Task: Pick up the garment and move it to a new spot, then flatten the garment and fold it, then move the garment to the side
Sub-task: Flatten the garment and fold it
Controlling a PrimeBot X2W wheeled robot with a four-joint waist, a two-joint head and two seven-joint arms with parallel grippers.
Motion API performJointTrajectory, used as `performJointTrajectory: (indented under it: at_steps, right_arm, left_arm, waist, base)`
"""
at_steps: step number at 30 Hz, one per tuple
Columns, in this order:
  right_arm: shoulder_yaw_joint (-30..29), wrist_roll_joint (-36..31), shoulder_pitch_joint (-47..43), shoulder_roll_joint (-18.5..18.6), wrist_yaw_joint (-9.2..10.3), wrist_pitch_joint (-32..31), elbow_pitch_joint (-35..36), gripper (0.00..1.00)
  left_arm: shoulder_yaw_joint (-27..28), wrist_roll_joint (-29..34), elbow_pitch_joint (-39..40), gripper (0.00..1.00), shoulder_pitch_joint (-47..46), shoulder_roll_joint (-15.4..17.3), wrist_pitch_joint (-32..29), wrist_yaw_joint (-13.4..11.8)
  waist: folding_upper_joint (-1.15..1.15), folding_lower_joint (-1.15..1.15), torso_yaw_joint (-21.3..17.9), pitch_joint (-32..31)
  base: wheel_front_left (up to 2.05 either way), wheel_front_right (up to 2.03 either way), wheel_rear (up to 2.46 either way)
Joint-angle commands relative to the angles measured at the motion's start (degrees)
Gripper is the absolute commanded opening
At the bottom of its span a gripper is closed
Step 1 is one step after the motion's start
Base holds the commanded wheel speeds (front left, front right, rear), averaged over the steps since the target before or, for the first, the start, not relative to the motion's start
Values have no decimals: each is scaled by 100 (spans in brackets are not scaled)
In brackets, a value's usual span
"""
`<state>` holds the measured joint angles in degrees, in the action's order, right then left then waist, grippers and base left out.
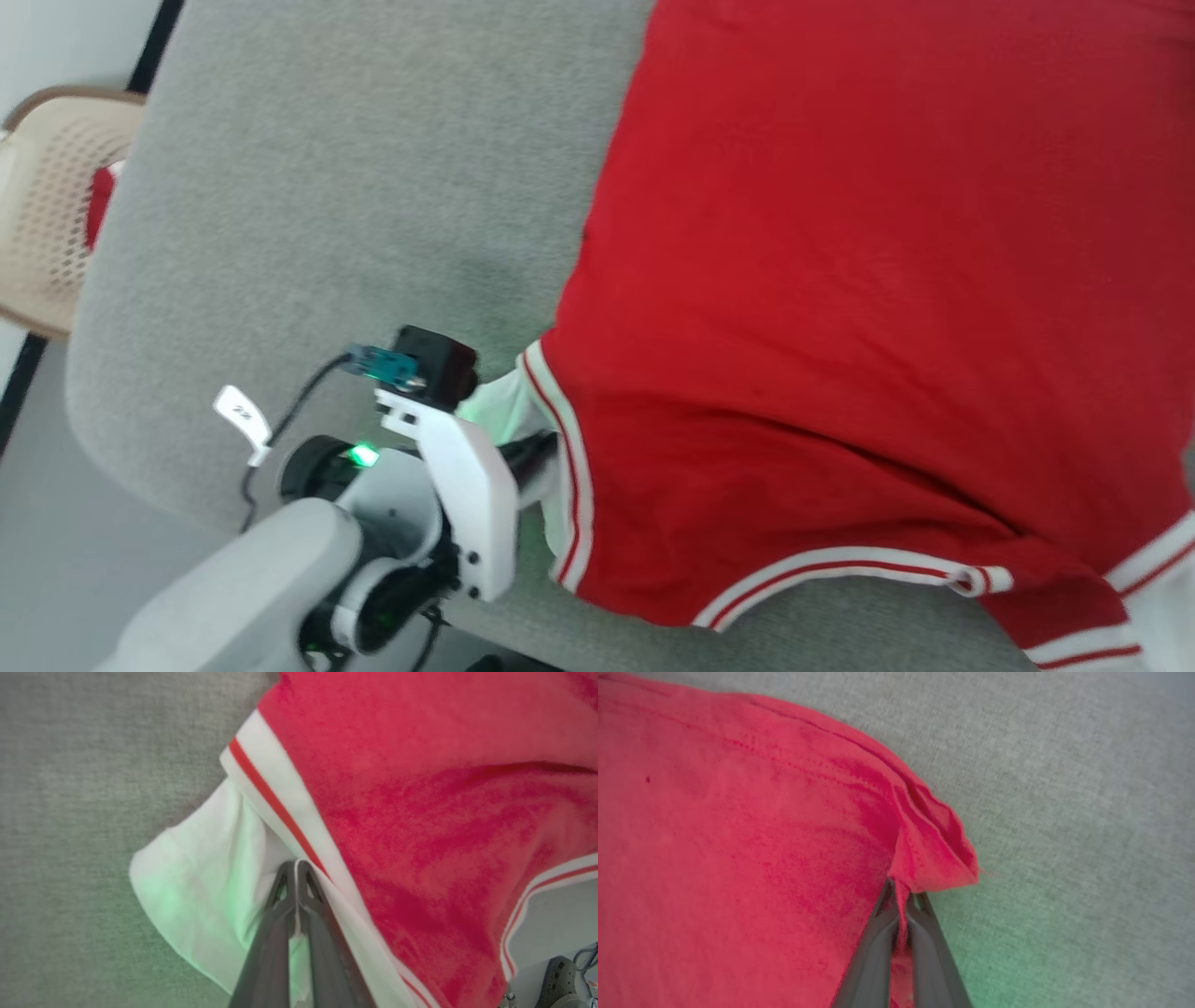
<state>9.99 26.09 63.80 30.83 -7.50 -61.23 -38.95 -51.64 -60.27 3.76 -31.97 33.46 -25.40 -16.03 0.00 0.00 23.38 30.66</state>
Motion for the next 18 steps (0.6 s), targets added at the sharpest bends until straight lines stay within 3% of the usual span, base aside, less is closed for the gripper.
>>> performJointTrajectory:
  at_steps: [1, 10, 18]
  right_arm:
    - [255, 186, -489, 22, 1, -150, 62, 0]
    - [794, 1331, -1216, 635, 1, -78, 2108, 0]
    - [485, 1977, -2775, 885, 2, -356, 4039, 0]
  left_arm:
    - [83, -24, -119, 0, 41, 98, 52, -27]
    - [380, -188, -79, 0, 260, 538, 158, -185]
    - [540, -242, 133, 0, 454, 909, 117, -372]
  waist:
    - [0, 0, -171, -105]
    - [0, 0, -869, -483]
    - [0, 0, -1384, -778]
  base:
    - [0, 0, 0]
    - [0, 0, 0]
    - [0, 0, 0]
